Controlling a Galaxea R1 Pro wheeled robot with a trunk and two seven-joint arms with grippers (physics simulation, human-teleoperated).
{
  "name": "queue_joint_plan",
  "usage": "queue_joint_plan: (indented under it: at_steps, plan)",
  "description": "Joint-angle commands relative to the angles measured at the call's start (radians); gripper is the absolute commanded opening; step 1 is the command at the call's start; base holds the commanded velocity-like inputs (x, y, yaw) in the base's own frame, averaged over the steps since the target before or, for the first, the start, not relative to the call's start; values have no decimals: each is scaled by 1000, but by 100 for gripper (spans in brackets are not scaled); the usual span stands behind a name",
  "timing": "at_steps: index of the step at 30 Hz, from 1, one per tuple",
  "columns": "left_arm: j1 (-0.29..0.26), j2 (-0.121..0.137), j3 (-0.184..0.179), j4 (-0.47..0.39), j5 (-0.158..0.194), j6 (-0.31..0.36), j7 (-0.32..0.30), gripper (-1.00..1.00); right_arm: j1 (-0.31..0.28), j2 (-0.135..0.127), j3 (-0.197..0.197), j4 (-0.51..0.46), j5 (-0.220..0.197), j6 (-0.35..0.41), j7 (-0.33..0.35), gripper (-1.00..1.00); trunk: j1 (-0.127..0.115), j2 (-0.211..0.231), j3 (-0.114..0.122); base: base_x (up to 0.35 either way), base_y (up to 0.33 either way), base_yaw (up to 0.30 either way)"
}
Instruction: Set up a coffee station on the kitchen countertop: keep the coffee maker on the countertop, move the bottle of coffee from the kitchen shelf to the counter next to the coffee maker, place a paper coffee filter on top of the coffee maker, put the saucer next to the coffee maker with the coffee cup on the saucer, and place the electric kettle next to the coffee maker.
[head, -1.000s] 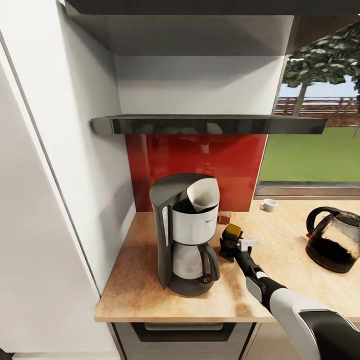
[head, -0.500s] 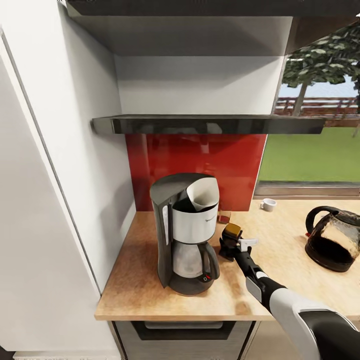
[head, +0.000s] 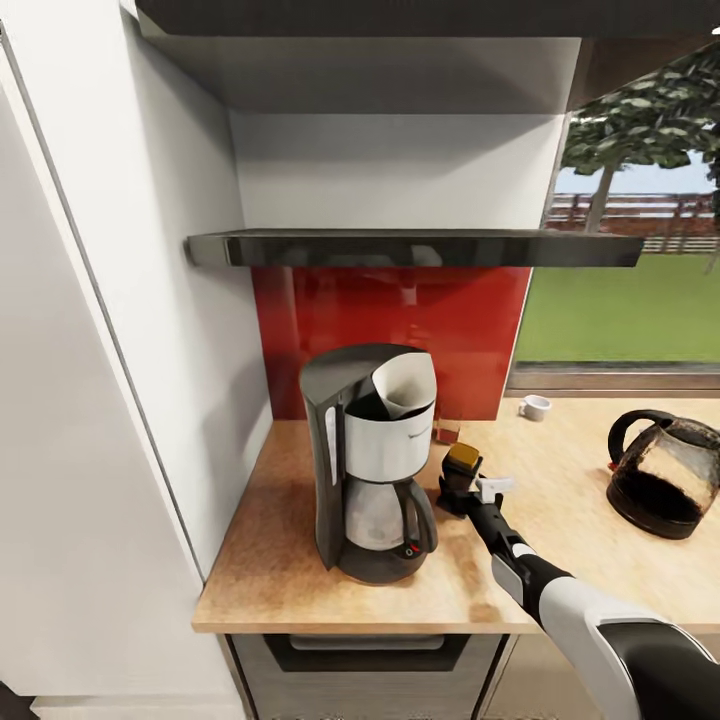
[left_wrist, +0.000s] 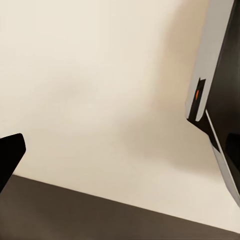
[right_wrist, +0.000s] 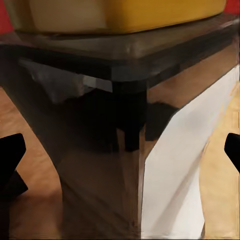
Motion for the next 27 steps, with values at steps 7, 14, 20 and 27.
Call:
queue_joint_plan:
  at_steps: [7, 14, 20, 27]
  plan:
    - [-1, 0, -1, 1, 7, 1, 0, 100, -1, 0, 4, 1, -11, -2, 7, 100, 0, -2, -2, -242, -142, 0]
    - [-1, 0, -1, 1, 7, 1, 0, 100, -1, 0, 4, 1, -11, -2, 7, 100, 0, -2, -2, -282, -134, 0]
    - [-1, 0, -1, 1, 7, 1, 0, 100, -1, -1, 3, 1, -11, -2, 7, 100, 0, -2, -2, -269, -105, 0]
    - [-1, 0, -3, 0, 7, 0, 2, 100, -1, -1, 3, -1, -12, -2, 7, 100, 0, -2, -2, -114, -19, 0]
